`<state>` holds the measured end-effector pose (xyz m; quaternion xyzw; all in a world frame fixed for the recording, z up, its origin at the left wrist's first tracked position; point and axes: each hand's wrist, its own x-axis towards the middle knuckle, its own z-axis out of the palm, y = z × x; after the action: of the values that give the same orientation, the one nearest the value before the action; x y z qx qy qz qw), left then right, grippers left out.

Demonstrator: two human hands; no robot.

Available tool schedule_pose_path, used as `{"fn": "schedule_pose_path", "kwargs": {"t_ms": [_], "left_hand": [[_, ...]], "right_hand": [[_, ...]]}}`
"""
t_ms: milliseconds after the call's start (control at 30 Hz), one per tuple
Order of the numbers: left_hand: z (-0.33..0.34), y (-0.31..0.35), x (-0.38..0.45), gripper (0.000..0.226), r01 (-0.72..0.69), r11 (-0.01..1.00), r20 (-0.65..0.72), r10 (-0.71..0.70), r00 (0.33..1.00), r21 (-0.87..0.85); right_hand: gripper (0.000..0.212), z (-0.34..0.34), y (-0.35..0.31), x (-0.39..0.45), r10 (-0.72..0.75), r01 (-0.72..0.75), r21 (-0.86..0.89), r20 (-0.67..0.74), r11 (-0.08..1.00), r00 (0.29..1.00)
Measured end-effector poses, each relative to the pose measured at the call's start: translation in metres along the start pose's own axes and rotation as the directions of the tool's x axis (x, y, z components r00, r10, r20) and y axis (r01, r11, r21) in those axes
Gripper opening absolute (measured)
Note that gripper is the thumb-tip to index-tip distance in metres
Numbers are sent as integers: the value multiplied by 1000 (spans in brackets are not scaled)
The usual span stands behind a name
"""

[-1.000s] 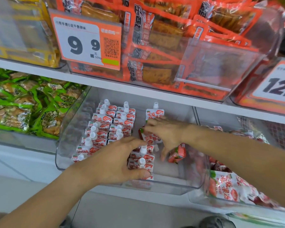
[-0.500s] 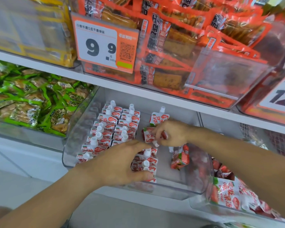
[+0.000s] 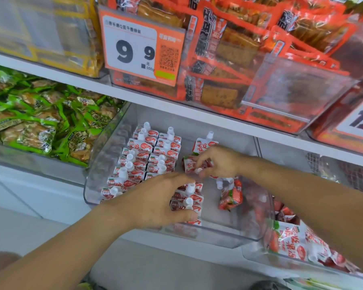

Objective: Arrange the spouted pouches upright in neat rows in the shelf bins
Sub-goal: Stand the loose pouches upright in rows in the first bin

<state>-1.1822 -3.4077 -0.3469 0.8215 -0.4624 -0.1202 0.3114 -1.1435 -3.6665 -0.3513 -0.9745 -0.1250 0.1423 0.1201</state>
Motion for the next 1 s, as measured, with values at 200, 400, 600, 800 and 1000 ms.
{"fn": "schedule_pose_path", "kwargs": {"t_ms": [200, 400, 600, 800, 1000], "left_hand": [[0, -1, -1, 77, 6, 999, 10, -6, 1000, 35], [0, -2, 0, 85, 11, 999, 1, -11, 1000, 36], [-5, 2, 5, 102, 20, 1000, -39, -20, 999, -5], [0, 2, 26, 70, 15, 994, -4, -14, 1000, 110], [3, -5, 27, 52, -16, 995, 17, 14, 1000, 102]], "right_hand": [[19, -10, -17, -16, 100, -114, 494, 54, 862, 994], [18, -3, -36, -19, 71, -177, 474, 232, 862, 970], [23, 3, -33, -23, 121, -317, 695, 316, 645, 941], [27, -21, -17, -17, 351, -254, 658, -16, 709, 936], [57, -22, 6, 2, 475, -483, 36, -261, 875, 841]]}}
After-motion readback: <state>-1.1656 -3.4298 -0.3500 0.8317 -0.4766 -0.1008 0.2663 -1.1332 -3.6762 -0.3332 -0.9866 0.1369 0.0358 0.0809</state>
